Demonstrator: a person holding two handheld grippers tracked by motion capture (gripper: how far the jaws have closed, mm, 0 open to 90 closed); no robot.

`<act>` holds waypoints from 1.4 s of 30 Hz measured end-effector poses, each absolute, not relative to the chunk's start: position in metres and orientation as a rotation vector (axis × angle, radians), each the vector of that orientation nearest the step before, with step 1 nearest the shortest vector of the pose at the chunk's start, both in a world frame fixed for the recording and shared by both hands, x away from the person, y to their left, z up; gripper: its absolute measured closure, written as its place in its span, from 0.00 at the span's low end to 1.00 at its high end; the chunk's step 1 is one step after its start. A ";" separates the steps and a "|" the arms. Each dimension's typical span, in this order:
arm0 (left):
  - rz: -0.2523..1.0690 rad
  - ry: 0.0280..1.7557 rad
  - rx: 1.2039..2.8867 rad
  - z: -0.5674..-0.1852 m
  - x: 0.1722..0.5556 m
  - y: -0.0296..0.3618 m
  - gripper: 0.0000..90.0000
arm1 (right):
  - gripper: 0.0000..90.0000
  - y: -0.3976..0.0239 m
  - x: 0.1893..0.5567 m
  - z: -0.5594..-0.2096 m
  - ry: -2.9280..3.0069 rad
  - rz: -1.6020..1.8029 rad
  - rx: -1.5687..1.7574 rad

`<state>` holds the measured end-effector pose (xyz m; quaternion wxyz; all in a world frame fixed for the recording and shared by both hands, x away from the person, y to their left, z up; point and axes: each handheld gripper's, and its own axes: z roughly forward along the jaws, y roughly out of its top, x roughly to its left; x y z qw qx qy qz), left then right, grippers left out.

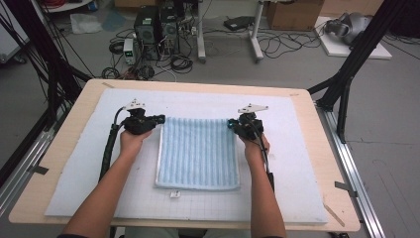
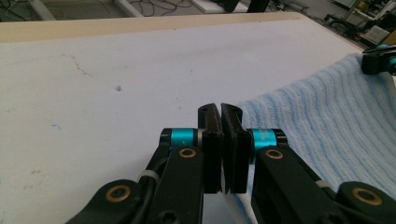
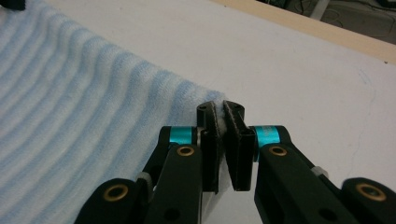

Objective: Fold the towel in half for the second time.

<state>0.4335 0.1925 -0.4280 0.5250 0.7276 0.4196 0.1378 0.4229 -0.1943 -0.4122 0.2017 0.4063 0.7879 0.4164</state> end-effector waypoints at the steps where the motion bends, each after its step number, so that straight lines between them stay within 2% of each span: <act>1: 0.326 1.001 1.738 -0.427 0.433 0.193 0.96 | 0.95 -0.194 0.422 -0.411 2.198 1.170 1.125; 8: 0.275 0.959 1.690 -0.420 0.420 0.200 0.96 | 0.94 -0.197 0.408 -0.402 2.211 1.230 1.095; 25: 0.261 0.859 1.669 -0.412 0.370 0.207 0.96 | 0.94 -0.207 0.358 -0.392 2.230 1.317 0.977; 35: 0.230 0.795 1.700 -0.413 0.333 0.207 0.96 | 0.93 -0.217 0.313 -0.403 2.187 1.402 0.960; 42: 0.208 0.782 1.693 -0.428 0.304 0.210 0.96 | 0.93 -0.219 0.287 -0.412 2.187 1.419 0.926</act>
